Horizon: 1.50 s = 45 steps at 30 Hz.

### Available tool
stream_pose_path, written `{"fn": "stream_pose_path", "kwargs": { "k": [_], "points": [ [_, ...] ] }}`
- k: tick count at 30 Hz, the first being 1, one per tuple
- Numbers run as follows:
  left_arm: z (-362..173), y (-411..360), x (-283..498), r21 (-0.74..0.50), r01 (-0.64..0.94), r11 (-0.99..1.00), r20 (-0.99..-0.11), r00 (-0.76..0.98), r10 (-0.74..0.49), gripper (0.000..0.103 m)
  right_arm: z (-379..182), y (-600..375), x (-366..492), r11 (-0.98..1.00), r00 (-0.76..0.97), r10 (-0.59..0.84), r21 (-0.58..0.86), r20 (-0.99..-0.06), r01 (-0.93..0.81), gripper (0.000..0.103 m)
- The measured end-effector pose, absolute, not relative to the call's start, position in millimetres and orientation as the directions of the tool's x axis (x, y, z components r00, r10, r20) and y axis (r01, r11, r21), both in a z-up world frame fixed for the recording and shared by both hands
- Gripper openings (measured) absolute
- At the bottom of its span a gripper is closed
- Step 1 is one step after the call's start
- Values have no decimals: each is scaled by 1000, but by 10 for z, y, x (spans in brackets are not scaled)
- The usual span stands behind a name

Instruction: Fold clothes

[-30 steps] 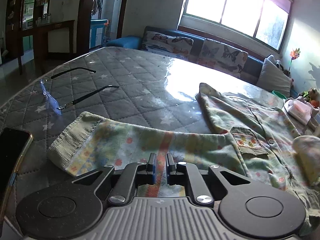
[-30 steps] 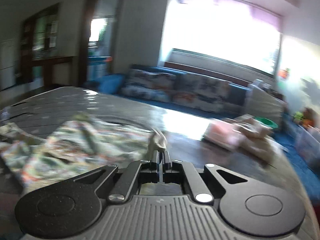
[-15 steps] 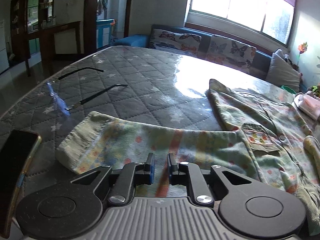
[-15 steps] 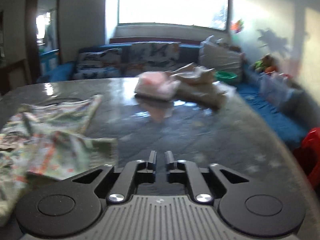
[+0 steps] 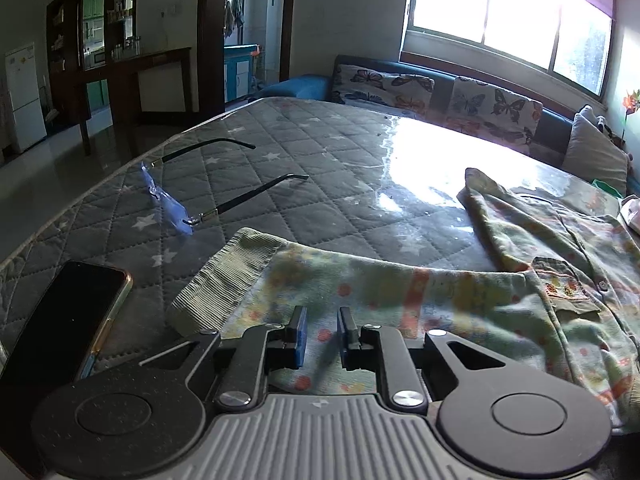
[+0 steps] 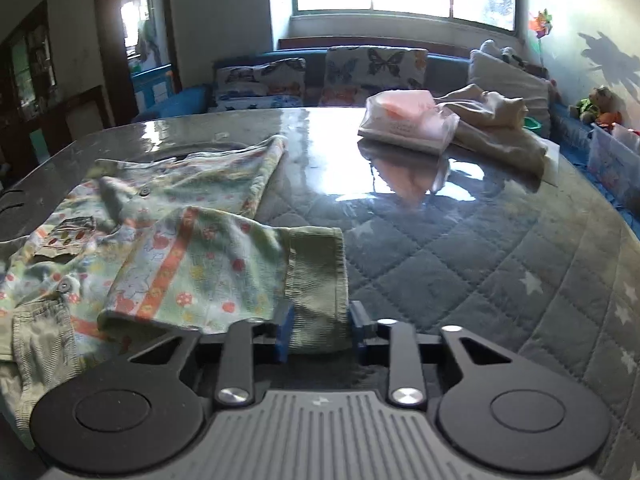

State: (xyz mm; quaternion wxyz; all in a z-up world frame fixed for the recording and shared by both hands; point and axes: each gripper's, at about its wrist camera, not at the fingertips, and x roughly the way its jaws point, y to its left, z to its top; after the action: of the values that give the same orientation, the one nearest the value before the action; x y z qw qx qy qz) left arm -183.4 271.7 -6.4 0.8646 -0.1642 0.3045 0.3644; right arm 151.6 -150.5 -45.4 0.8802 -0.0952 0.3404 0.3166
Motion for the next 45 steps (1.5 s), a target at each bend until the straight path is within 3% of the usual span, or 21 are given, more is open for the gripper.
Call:
{"fn": "stream_pose_path", "kwargs": {
  "k": [7, 14, 18, 22, 24, 27, 31, 35, 37, 45],
  "points": [
    [-80, 2740, -1814, -46, -732, 680, -643, 543, 541, 22, -294, -1662, 1531, 804, 666, 406, -102, -625, -586, 8],
    [-88, 2748, -1799, -28, -733, 680, -641, 535, 550, 26, -265, -1957, 1759, 825, 792, 200, -337, -576, -453, 8],
    [-92, 2770, -1795, -13, -736, 676, -641, 525, 560, 29, -430, -2045, 1946, 829, 798, 116, -384, -592, -406, 8],
    [-95, 2811, -1799, 4, -744, 668, -640, 512, 573, 34, -547, -2102, 2070, 835, 791, 80, -392, -607, -386, 10],
    [-97, 2832, -1800, 12, -748, 664, -640, 505, 580, 35, -513, -2114, 2090, 848, 798, 58, -392, -599, -356, 19],
    [-102, 2872, -1825, 18, -758, 652, -638, 493, 591, 36, -412, -2131, 2094, 871, 806, 78, -353, -587, -341, 21],
    [-105, 2911, -1845, 23, -767, 641, -635, 484, 602, 37, -300, -2090, 2046, 886, 796, 167, -266, -582, -381, 45],
    [-107, 2950, -1864, 28, -777, 629, -631, 474, 614, 37, -315, -1991, 2063, 883, 749, 241, -181, -617, -433, 51],
    [-108, 2969, -1874, 31, -781, 623, -629, 469, 619, 45, -345, -1940, 2082, 879, 723, 270, -143, -636, -454, 52],
    [-112, 3041, -1864, 60, -787, 615, -612, 458, 645, 45, -436, -1896, 2142, 880, 692, 306, -83, -654, -468, 60]
  ]
}}
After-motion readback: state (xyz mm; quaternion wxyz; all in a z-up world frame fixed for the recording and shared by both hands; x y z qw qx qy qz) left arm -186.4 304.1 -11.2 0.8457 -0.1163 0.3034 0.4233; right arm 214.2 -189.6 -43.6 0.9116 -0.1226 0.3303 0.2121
